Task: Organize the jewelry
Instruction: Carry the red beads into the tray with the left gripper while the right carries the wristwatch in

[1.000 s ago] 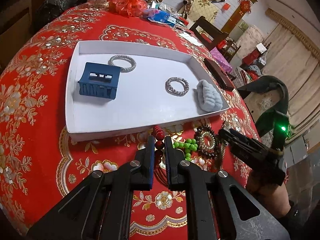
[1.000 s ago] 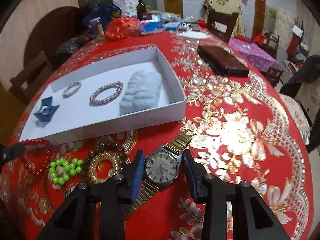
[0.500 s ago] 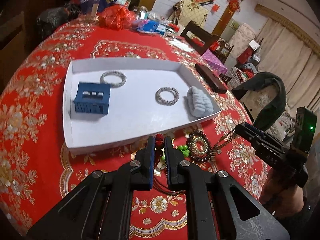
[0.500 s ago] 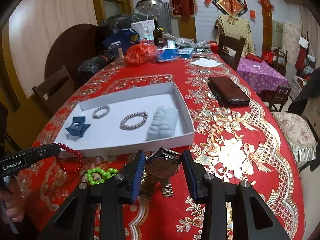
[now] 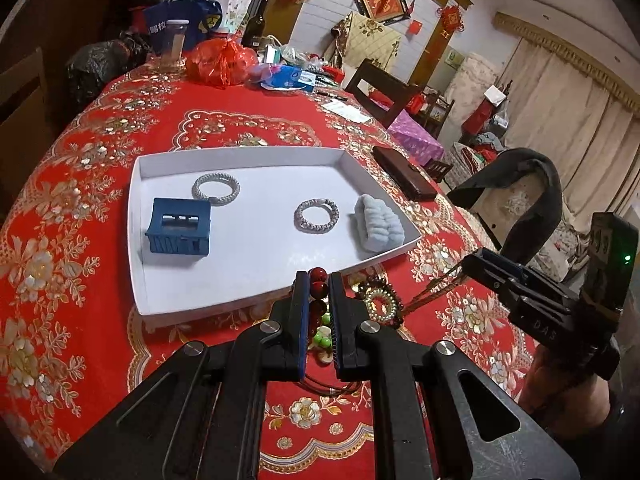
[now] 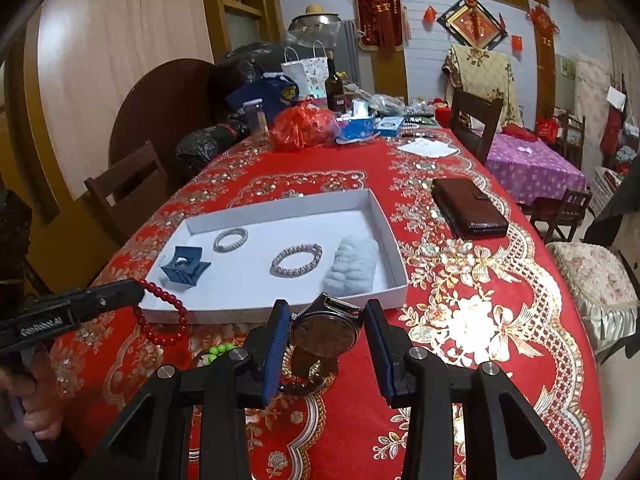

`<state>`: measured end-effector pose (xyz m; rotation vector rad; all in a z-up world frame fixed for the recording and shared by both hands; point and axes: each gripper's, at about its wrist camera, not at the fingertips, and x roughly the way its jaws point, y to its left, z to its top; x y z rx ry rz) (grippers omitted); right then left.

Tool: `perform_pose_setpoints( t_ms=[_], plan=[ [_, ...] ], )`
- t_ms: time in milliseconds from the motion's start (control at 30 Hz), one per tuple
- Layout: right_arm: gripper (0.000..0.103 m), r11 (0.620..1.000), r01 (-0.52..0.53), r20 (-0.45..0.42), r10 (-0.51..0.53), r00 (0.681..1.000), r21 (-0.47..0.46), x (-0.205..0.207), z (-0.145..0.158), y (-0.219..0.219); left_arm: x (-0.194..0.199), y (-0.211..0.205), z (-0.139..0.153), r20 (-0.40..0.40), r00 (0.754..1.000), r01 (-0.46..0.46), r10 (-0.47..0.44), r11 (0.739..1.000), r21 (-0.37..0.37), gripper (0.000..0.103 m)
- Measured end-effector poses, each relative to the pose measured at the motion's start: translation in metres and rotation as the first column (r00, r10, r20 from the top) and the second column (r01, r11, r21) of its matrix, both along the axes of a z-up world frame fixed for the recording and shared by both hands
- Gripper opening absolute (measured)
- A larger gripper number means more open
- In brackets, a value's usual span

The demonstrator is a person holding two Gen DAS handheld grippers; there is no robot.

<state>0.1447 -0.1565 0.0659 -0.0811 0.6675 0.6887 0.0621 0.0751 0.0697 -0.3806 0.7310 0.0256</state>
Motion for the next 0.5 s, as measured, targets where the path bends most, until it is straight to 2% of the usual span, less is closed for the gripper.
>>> perform_pose_setpoints(
  t_ms=[267,500],
  plan=[
    [0.037,1.000,-0.003,0.020,0.002,1.000,0.017,-0.0027,0.0074,0.0004,-0.0007,-0.0065,0.0006,0.002,1.000,0.001,-0.001,0.999,0.053,0.008],
    [0.037,0.999,0.012,0.030,-0.013,0.999,0.031,-0.0016,0.0115,-0.0008,-0.0004,-0.0067,-0.0009,-0.001,1.000,-0.003,0.003,0.998,0.059,0.008]
  ],
)
